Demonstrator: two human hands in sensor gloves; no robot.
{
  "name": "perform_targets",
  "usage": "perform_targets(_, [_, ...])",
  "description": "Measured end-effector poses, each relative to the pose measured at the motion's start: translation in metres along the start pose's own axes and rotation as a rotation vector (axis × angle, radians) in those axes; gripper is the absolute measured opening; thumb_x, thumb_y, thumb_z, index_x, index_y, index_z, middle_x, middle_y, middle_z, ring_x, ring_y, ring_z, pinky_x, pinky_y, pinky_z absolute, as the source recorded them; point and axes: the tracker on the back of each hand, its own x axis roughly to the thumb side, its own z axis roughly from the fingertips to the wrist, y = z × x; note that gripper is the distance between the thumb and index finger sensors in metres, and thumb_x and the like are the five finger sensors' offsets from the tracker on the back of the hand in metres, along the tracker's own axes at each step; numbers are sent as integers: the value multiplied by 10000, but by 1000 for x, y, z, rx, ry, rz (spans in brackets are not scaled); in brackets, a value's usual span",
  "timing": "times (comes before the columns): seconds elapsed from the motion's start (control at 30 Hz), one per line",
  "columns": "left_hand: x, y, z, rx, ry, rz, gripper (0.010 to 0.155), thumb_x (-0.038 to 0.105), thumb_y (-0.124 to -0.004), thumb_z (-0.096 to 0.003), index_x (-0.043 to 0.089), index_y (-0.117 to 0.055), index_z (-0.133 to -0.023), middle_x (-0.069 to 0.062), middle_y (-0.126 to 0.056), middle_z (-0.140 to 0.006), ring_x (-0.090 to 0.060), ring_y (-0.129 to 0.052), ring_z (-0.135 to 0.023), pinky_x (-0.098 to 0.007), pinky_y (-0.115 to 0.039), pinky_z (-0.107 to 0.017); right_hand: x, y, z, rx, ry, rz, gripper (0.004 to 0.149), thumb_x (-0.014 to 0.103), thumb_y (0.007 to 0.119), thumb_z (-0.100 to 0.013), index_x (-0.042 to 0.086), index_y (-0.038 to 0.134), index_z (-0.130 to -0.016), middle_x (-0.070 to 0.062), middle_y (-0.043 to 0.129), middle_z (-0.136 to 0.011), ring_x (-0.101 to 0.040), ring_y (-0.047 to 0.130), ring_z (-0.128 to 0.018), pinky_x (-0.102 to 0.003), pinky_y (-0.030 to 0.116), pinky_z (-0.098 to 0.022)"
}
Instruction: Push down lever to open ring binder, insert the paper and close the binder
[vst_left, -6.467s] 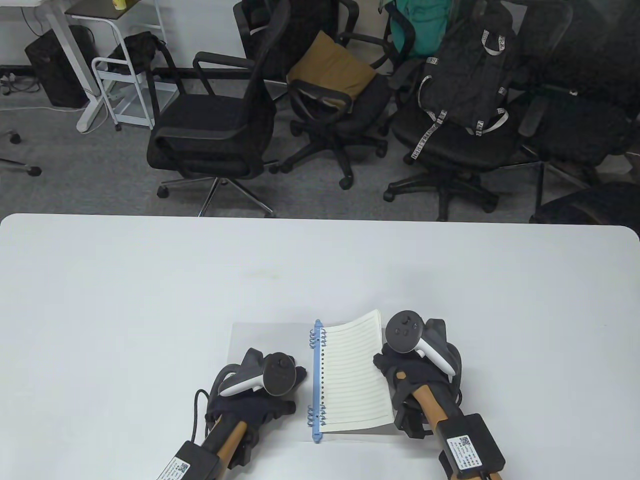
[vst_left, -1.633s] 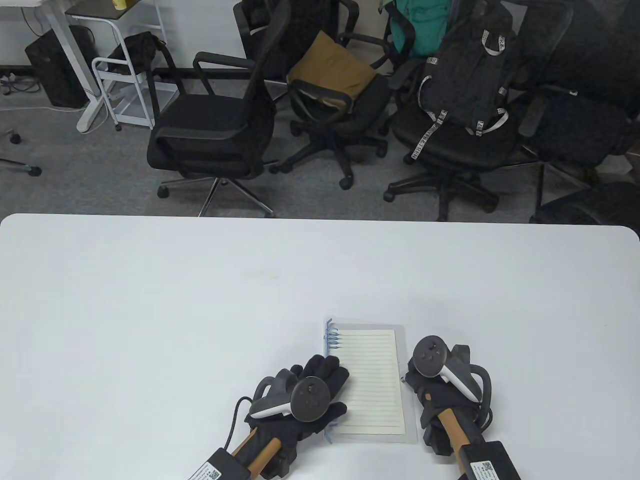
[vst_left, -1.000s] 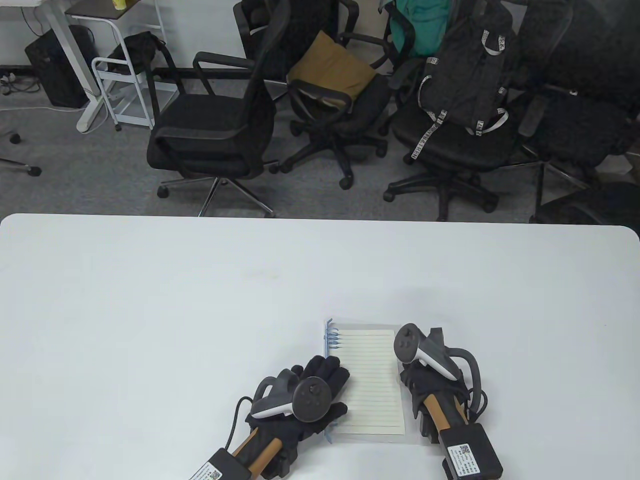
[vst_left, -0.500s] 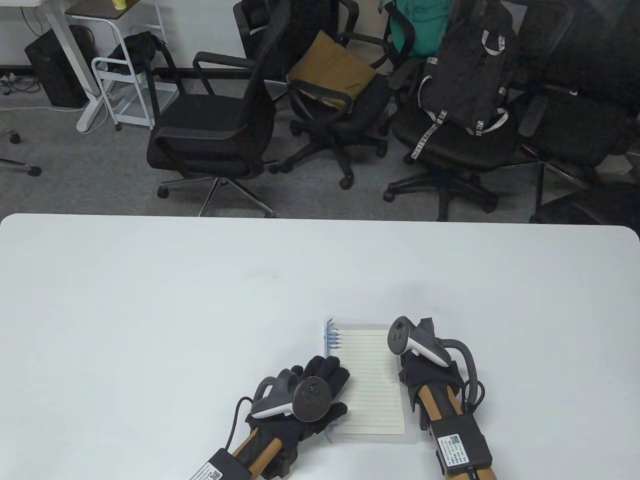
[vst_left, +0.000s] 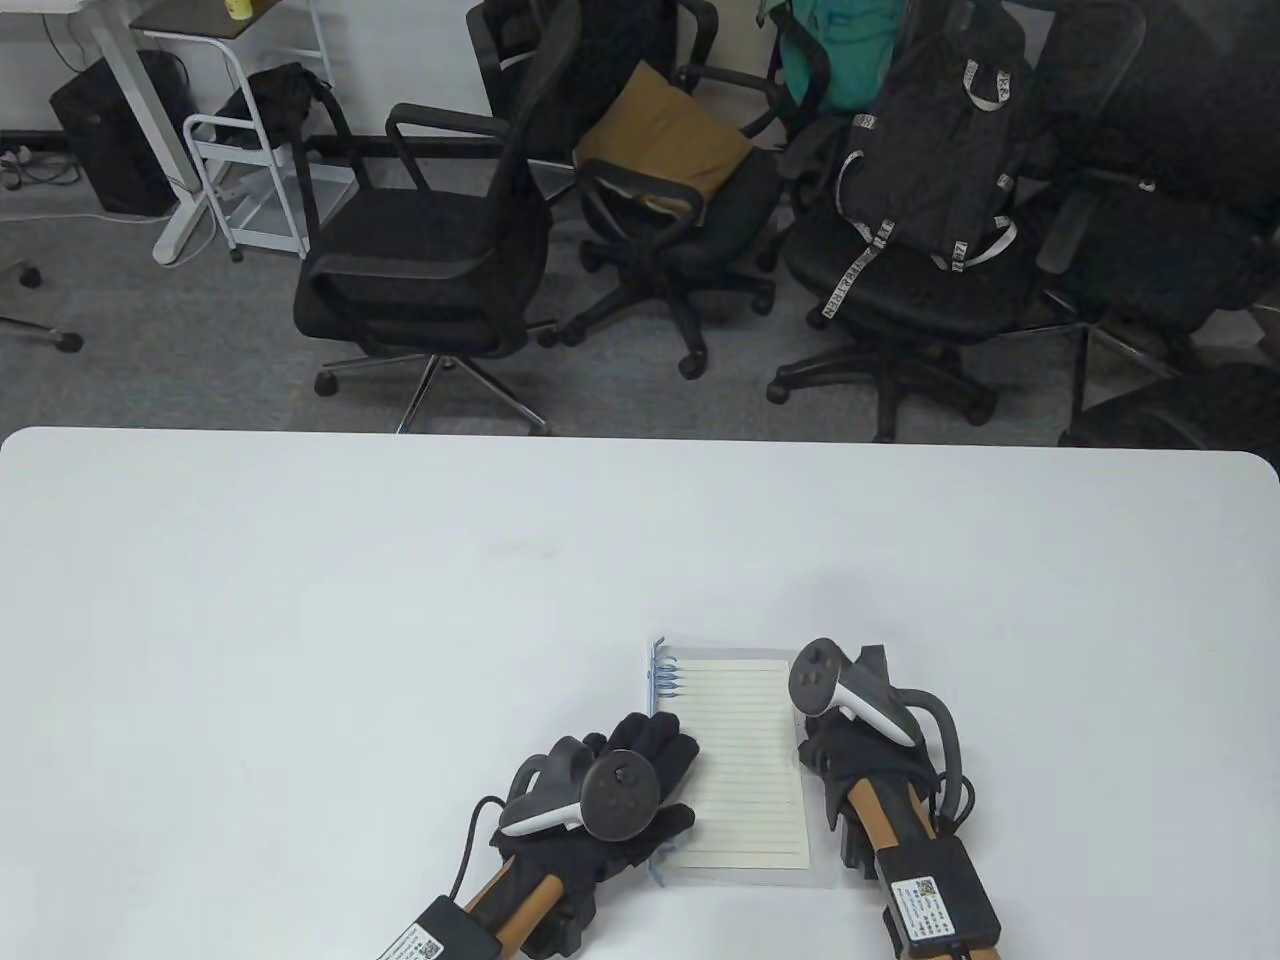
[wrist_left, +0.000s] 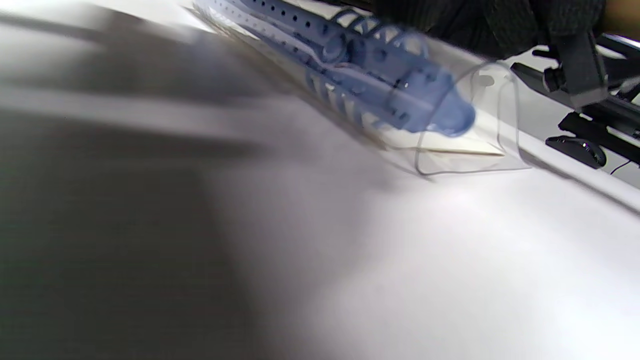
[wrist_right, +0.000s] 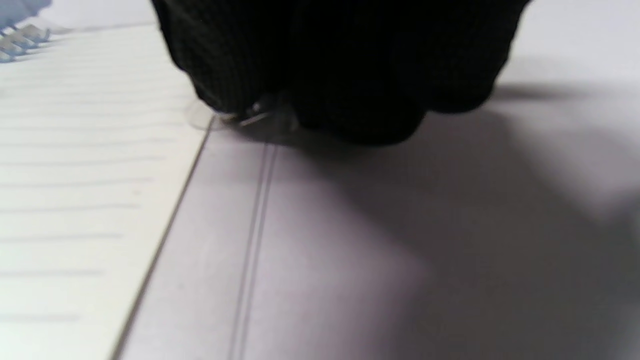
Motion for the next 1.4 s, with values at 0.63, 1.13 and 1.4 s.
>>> perform_targets(0.63, [-23,60,72,304,-35,144,737,523,-642,-655,117,-479,-1248,-196,-492,-1275,-484,-559,-1141,-708,-509,-770,-30,2,92,-413,-502,-371,544,369,700,-616,140,584,-1095,-264,650,-1050,-442,742,-901,-581,699,-652])
perform_targets(1.13, [-30,39,98,382,-92,68,744,547,-654,-638,133,-503,-1238,-176,-520,-1268,-467,-585,-1136,-703,-531,-764,-25,7,116,-570,-617,-305,584,393,697,-610,135,547,-1111,-278,603,-1072,-455,700,-930,-611,666,-667])
perform_targets(1.4, [-23,34,96,352,-88,-28,757,552,-648,-636,117,-498,-1238,-198,-517,-1262,-483,-589,-1130,-706,-535,-763,-18,13,116,-556,-627,-228,590,393,698,-608,128,545,-1112,-278,607,-1071,-451,702,-930,-611,666,-667])
